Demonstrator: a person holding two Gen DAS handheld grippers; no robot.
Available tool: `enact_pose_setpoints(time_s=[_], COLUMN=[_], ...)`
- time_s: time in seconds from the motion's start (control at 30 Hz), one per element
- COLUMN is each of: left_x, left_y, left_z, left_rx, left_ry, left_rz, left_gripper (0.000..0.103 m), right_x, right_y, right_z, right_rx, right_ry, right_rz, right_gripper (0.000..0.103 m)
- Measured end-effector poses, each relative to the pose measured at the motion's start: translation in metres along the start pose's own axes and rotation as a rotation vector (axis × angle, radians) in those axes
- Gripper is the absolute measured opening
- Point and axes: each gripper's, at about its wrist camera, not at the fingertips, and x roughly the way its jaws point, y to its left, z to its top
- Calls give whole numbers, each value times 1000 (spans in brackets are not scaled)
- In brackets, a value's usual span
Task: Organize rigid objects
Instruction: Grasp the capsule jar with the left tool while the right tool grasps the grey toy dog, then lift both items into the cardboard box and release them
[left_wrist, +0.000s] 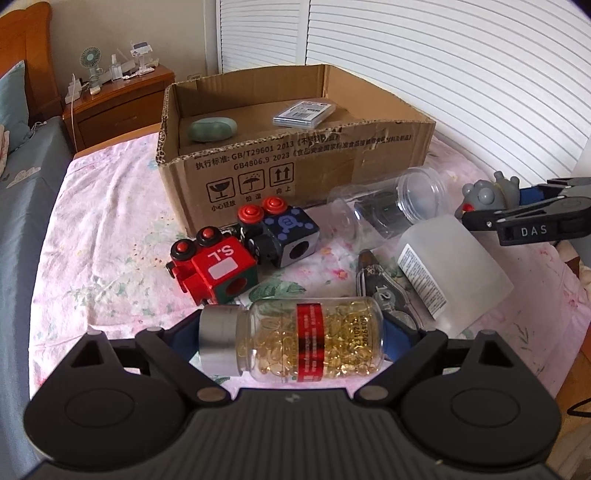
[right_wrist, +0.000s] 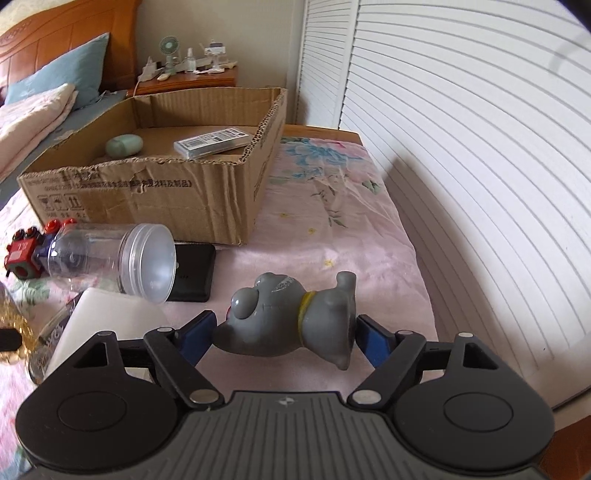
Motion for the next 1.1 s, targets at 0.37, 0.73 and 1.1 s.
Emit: enact_pose_setpoints(time_s=[0.37, 0.73, 1.1], left_x=[1, -1, -32], left_y=[-2, 1, 4], left_z=[-1, 1, 24], left_rx=[20, 30, 111], left_ry=[12, 20, 10], left_rz=[-5, -17, -44], left_gripper=[94, 94, 94], right_x=[9, 10, -34], right_y=[-6, -5, -4], right_z=[-1, 1, 23], right_rx=[85, 49, -89], right_ry=[59, 82, 19], right_rz=[11, -43, 101], right_gripper=[91, 78, 78])
